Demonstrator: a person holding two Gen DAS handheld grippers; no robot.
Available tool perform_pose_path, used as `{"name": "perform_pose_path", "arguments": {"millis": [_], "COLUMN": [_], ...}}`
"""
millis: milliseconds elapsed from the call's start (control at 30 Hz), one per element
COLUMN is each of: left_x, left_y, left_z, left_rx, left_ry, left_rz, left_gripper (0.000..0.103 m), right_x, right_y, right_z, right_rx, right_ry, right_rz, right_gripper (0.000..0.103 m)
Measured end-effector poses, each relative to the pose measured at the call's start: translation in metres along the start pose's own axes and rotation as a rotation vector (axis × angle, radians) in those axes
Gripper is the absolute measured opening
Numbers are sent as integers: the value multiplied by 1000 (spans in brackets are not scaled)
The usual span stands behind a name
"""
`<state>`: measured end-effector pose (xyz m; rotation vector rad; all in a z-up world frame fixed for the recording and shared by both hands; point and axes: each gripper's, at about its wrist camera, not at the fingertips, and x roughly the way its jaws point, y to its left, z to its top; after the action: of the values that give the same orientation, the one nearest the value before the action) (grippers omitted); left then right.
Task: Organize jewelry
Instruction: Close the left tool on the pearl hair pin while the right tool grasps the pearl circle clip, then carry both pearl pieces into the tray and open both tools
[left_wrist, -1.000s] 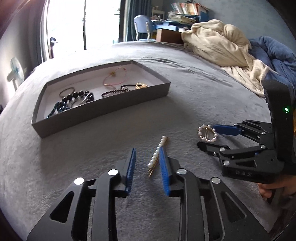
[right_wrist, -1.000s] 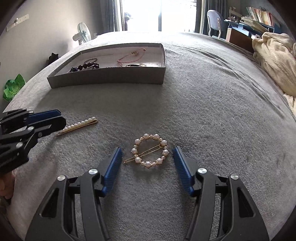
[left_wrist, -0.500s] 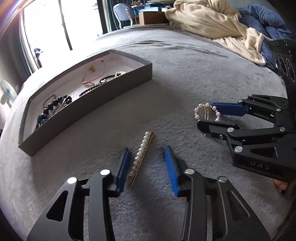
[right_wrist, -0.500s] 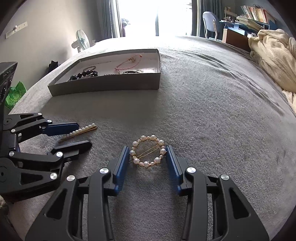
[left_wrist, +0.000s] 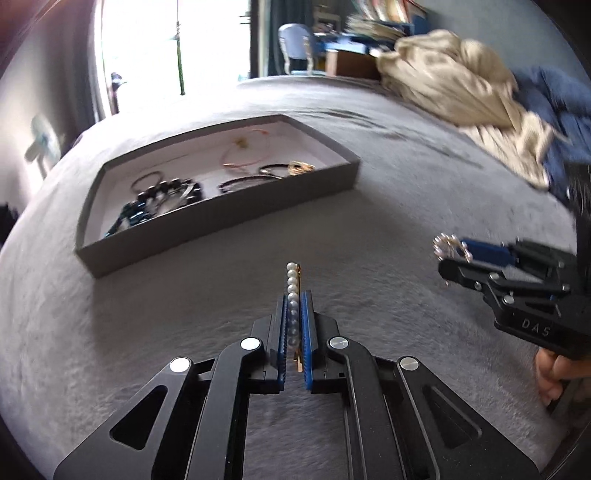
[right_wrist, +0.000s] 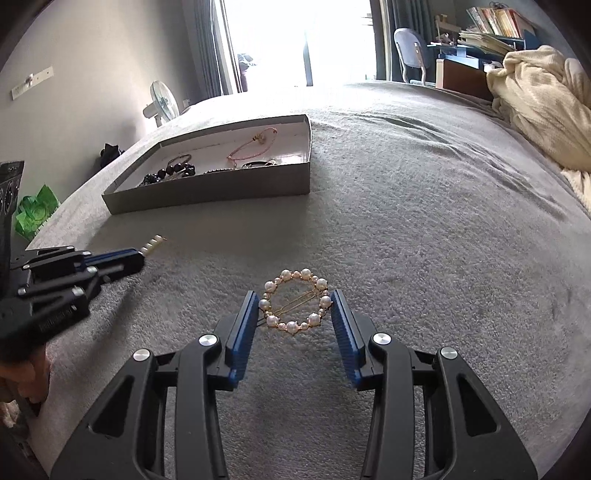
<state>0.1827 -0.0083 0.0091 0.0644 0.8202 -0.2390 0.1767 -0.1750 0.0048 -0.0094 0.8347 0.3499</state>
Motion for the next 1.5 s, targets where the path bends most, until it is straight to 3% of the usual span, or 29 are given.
{"name": "perform_pose_path", "arguments": {"millis": [200,867,1500], "left_x": [-15,-44,-30], "left_y": [17,45,77], "left_z": [-1,-3,39], "left_rx": [-44,-52,-43], "left_ry": [-30,-75,-98], "left_rz": [-6,21,54], "left_gripper": [8,8,8], "right_x": [-2,-11,20], "right_y": [2,13,34], "right_z": [-1,8,88], "right_rx": [-9,-52,-104], "right_ry": [-7,-31,-65], "right_rz": [3,46,104], "right_gripper": [41,41,41]}}
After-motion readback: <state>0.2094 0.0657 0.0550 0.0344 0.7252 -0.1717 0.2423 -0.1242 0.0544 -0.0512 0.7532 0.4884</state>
